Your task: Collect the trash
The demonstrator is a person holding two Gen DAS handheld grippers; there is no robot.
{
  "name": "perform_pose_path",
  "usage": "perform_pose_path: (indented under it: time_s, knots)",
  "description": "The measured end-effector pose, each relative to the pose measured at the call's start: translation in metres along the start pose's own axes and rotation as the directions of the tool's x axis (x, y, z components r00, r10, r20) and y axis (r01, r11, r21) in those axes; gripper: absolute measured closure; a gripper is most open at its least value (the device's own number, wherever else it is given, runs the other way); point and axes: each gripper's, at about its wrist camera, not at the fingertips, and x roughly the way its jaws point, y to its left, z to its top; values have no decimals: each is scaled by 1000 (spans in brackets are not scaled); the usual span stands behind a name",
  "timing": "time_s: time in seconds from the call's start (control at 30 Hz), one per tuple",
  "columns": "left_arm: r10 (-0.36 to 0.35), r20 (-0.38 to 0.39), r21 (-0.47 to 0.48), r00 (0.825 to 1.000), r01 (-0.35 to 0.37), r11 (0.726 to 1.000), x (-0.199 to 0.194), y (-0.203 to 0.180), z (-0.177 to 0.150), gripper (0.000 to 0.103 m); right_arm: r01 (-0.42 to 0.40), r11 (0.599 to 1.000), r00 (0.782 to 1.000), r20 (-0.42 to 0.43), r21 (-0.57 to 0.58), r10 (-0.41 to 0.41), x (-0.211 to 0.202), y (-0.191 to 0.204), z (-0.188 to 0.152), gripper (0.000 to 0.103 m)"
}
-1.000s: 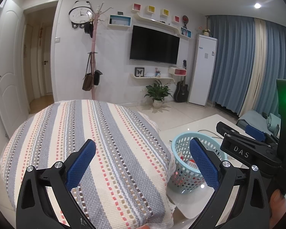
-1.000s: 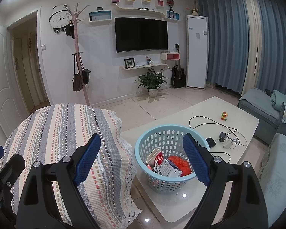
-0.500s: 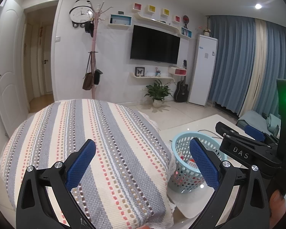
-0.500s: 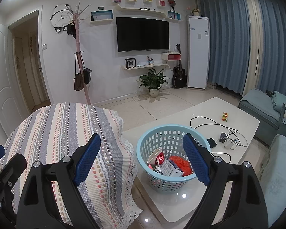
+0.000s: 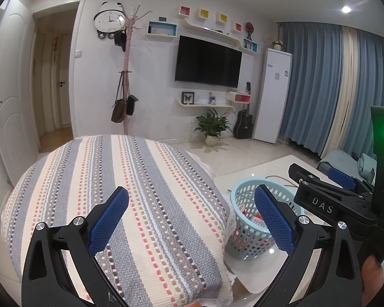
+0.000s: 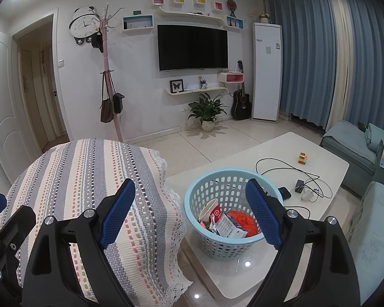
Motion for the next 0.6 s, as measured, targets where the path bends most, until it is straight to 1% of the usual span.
perform_pose_path:
  time_s: [0.6]
  knots:
    - [15, 10, 17, 1000, -15, 1000, -5, -4, 2, 8, -8, 1000, 1000, -2, -9, 8, -3, 4, 4, 19]
